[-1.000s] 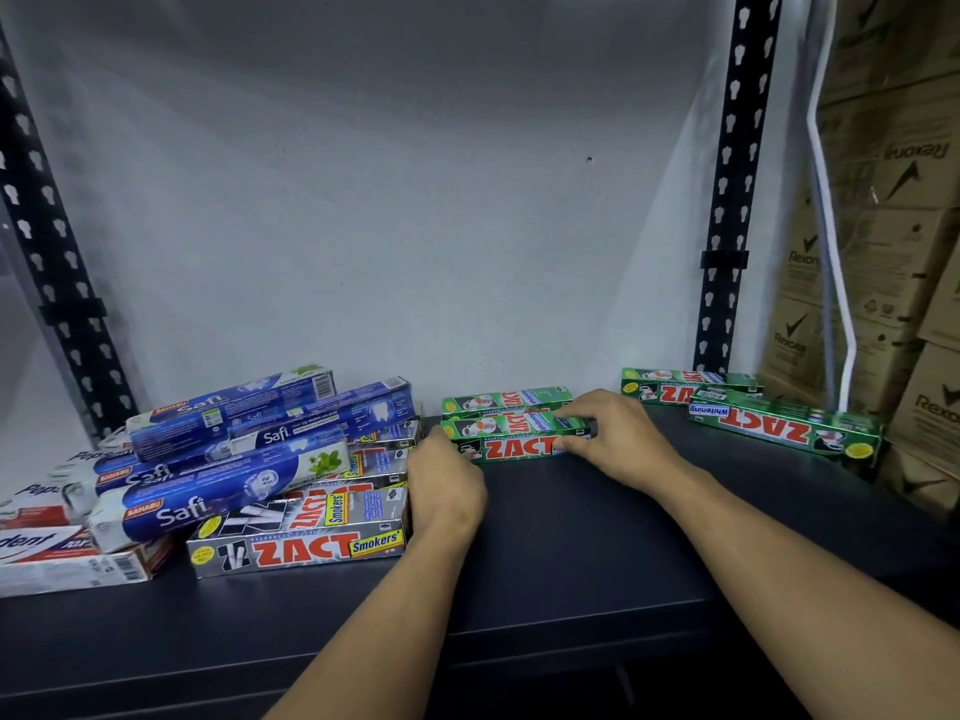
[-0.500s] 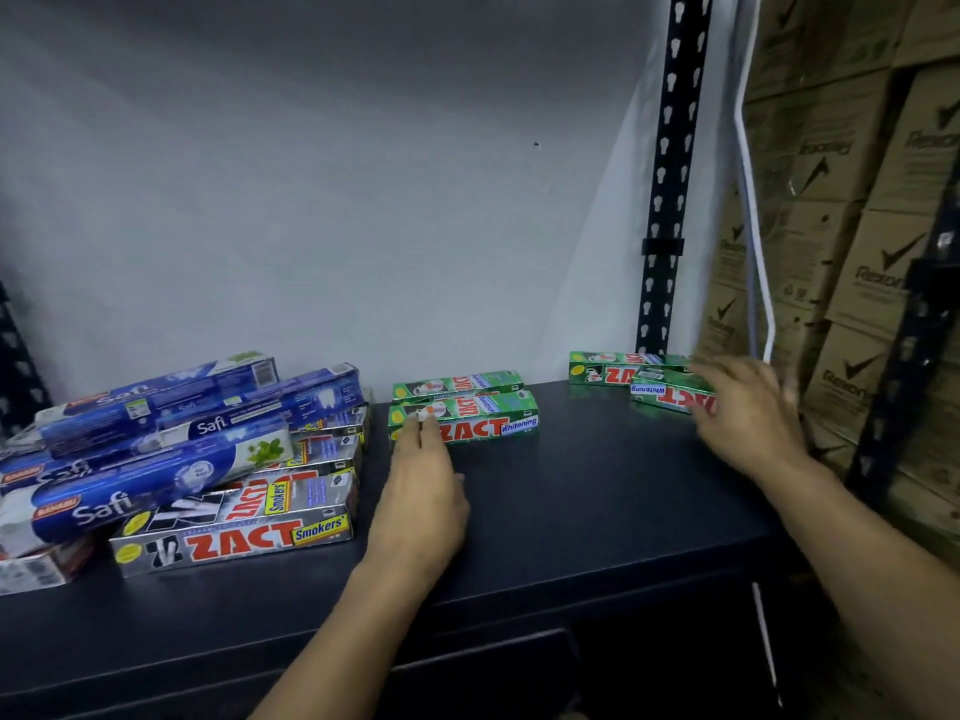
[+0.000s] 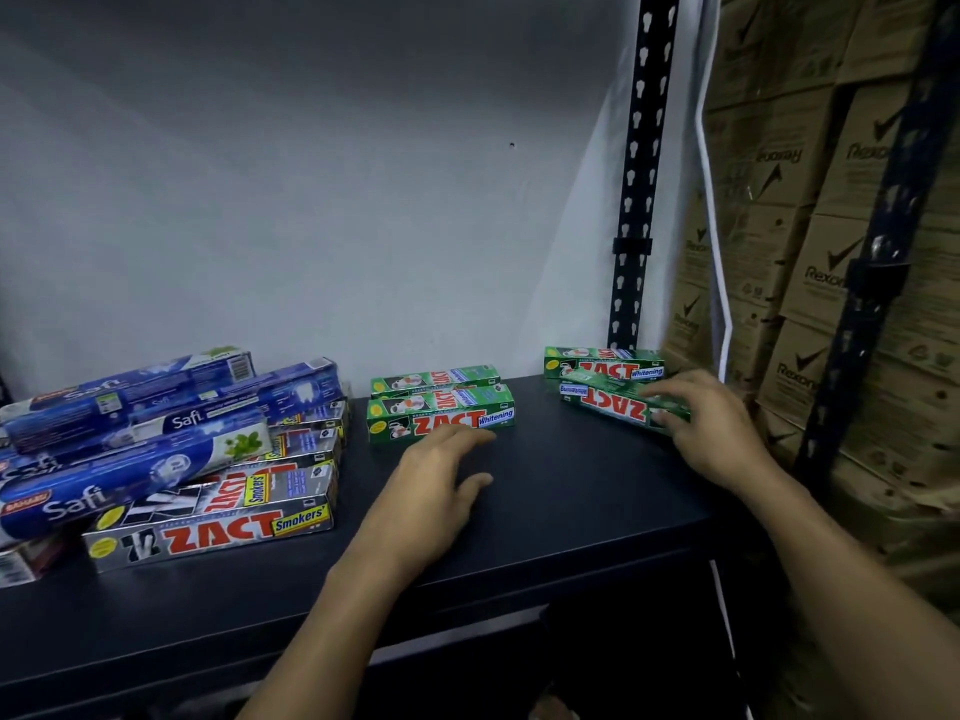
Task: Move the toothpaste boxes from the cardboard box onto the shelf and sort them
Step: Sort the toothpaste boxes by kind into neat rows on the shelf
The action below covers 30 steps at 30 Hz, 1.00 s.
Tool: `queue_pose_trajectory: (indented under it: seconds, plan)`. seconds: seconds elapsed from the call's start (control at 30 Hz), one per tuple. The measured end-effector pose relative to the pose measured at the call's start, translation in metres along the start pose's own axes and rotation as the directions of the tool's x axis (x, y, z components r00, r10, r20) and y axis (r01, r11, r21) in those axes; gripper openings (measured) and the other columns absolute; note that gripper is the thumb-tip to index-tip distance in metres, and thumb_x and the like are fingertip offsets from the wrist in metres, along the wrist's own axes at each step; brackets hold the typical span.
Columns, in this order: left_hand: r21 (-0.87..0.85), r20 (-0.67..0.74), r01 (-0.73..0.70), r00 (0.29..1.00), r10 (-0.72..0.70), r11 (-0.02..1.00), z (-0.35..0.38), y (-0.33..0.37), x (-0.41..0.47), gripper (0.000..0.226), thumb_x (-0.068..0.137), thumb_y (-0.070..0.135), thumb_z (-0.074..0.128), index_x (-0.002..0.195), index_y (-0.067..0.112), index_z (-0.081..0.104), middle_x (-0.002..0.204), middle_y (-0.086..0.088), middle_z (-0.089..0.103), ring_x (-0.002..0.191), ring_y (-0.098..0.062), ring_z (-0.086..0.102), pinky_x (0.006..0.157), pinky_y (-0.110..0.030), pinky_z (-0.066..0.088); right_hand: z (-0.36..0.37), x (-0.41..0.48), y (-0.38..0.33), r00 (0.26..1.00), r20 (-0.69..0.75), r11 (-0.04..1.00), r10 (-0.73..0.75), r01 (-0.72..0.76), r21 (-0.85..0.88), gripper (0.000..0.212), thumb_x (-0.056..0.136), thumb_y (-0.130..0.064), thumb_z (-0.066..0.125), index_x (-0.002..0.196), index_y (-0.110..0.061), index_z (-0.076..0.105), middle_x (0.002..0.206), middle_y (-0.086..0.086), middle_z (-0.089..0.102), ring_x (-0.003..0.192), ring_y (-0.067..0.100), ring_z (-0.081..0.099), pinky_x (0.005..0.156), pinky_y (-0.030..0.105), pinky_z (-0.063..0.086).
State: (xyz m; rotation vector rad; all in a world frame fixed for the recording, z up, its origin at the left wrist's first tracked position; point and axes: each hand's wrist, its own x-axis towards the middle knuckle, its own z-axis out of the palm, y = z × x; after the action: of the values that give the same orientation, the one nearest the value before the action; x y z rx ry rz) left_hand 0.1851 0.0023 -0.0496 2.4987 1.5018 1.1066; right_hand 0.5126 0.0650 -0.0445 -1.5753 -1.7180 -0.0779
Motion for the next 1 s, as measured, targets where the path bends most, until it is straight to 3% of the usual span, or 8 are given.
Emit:
queue_pose_trajectory:
  seconds: [0.1,0.2,0.37,0.5,0.63,0.73,0.87,1.0]
  plan:
    - [-0.125,-0.057,-0.054,0.997,0.047,0.991,0.000,0.004,0.003,0.044,0.090,0.026,0.072,0.131,0.033,0.060,0.129,0.017,0.059,0.119,0.001,0.053,0.104,-0.027,0.045,-0.024,-0.007,-0.028,0.985,-0.129,0.985,-0.111,0.126,0.115,0.035,0.080,-0.008,0.079,0.110,-0.025,0.074,0.117,-0.002,0.061,0.110,0.015,0.056,0.098,0.030,0.043]
    - [-0.293,-0.082,-0.033,0.997,0.009,0.955,-0.004,0.013,0.015,0.052,0.085,0.025,0.077,0.132,0.037,0.059,0.127,0.019,0.061,0.115,0.002,0.056,0.099,-0.031,0.050,-0.058,0.003,-0.067,0.969,-0.082,0.945,-0.233,0.246,0.215,0.037,0.077,-0.012,0.082,0.109,-0.029,0.074,0.117,-0.010,0.060,0.107,-0.003,0.054,0.098,0.017,0.042]
    - [-0.572,0.089,0.116,0.993,-0.080,0.812,-0.015,0.046,0.045,0.080,0.080,0.030,0.081,0.147,0.041,0.038,0.148,0.018,0.045,0.131,-0.002,0.047,0.106,-0.033,0.046,-0.088,0.026,-0.128,0.928,0.071,0.891,-0.365,0.326,0.316,0.043,0.070,-0.027,0.087,0.107,-0.041,0.071,0.121,-0.014,0.057,0.114,0.006,0.056,0.099,0.029,0.051]
    - [-0.710,0.140,0.166,0.986,-0.094,0.684,-0.011,0.058,0.047,0.064,0.088,0.022,0.074,0.144,0.035,0.045,0.139,0.014,0.056,0.120,-0.002,0.058,0.103,-0.032,0.049,-0.073,0.023,-0.161,0.900,0.092,0.868,-0.427,0.379,0.321,0.050,0.069,-0.040,0.088,0.114,-0.043,0.068,0.123,-0.016,0.056,0.110,0.007,0.059,0.093,0.029,0.053]
    - [-0.905,0.092,0.186,0.964,-0.250,0.383,-0.003,0.050,0.031,0.038,0.093,0.009,0.066,0.128,0.020,0.060,0.119,-0.002,0.071,0.110,-0.022,0.068,0.096,-0.050,0.054,-0.054,0.006,-0.161,0.966,-0.007,0.754,-0.257,0.206,0.624,0.042,0.082,-0.040,0.077,0.122,-0.037,0.065,0.128,-0.015,0.061,0.101,0.005,0.068,0.084,0.031,0.057]
    - [-0.979,0.110,0.167,0.918,-0.380,0.119,-0.002,0.044,0.020,0.031,0.093,0.008,0.063,0.124,0.009,0.060,0.120,-0.012,0.069,0.112,-0.032,0.067,0.090,-0.054,0.056,-0.021,-0.014,-0.143,0.992,-0.069,0.743,-0.108,0.127,0.657,0.030,0.091,-0.032,0.070,0.121,-0.032,0.067,0.123,-0.015,0.065,0.100,0.003,0.068,0.089,0.032,0.057]
    - [-0.983,0.091,0.158,0.866,-0.492,0.096,-0.005,0.040,0.014,0.027,0.094,0.007,0.062,0.120,0.003,0.060,0.116,-0.017,0.070,0.101,-0.026,0.071,0.086,-0.054,0.058,0.024,-0.050,-0.121,0.980,0.180,0.714,-0.084,-0.067,0.697,0.026,0.091,-0.027,0.070,0.116,-0.036,0.068,0.119,-0.010,0.069,0.102,0.004,0.068,0.087,0.029,0.058]
    - [-0.981,0.034,0.135,0.828,-0.560,0.141,-0.006,0.039,0.003,0.023,0.093,0.007,0.064,0.116,0.005,0.064,0.109,-0.011,0.073,0.095,-0.023,0.073,0.079,-0.050,0.061,0.037,-0.065,-0.117,0.957,0.237,0.775,-0.168,-0.021,0.632,0.043,0.083,-0.032,0.079,0.125,-0.029,0.066,0.112,-0.012,0.068,0.100,0.003,0.069,0.088,0.031,0.058]
